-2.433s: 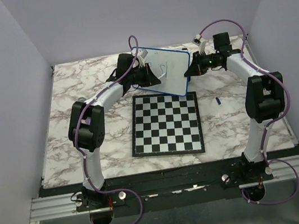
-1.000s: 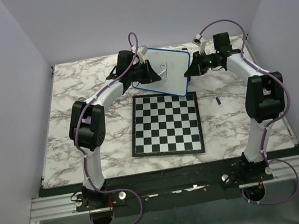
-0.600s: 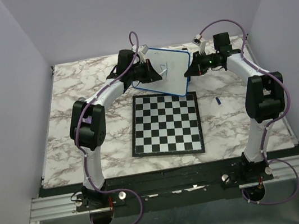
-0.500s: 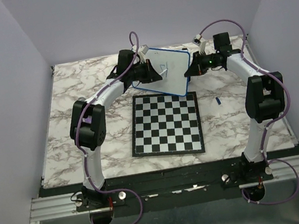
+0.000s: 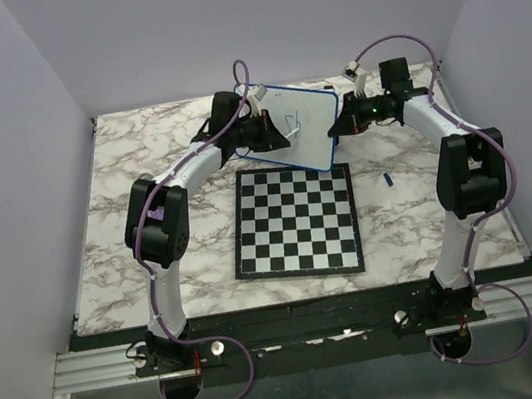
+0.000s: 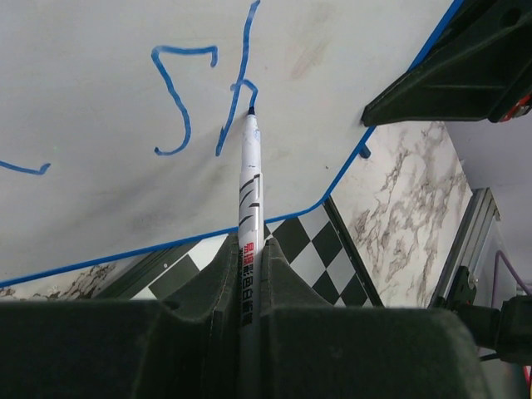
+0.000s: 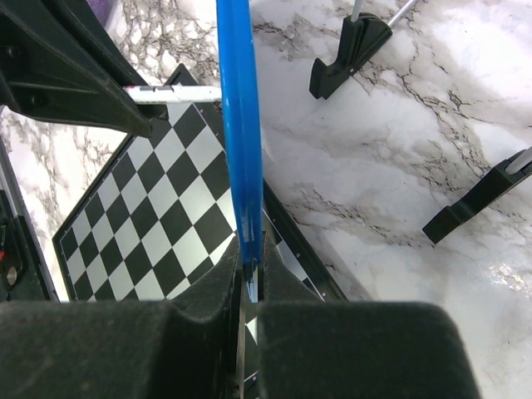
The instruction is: Write a sentence on the whiteboard
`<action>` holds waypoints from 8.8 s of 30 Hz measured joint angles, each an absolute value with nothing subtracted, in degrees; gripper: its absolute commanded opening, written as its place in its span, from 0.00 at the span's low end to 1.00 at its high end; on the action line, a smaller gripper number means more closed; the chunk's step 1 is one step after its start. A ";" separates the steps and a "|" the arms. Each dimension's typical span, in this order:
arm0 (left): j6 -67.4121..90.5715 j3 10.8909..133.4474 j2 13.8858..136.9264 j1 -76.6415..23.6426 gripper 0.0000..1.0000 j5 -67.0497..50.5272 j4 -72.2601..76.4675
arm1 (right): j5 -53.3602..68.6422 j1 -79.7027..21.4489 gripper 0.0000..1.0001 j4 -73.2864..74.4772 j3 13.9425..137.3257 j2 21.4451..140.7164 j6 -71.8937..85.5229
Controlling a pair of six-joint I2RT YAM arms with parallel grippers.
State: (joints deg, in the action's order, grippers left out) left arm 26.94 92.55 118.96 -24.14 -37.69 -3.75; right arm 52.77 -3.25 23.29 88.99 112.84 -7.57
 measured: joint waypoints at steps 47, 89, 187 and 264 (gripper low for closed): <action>30.50 97.60 119.66 -24.14 0.00 -38.74 -1.43 | 52.42 -3.27 0.00 23.27 88.99 112.84 -7.62; 31.29 93.08 119.46 -24.14 0.00 -39.18 0.64 | 52.45 -3.29 0.00 23.29 88.99 112.84 -7.62; 31.14 88.62 120.14 -24.14 0.00 -43.72 -0.30 | 52.40 -3.29 0.00 23.29 88.99 112.84 -7.62; 30.79 99.66 122.96 -24.77 0.00 -43.59 -6.09 | 52.36 -3.22 0.00 23.29 88.99 112.84 -7.60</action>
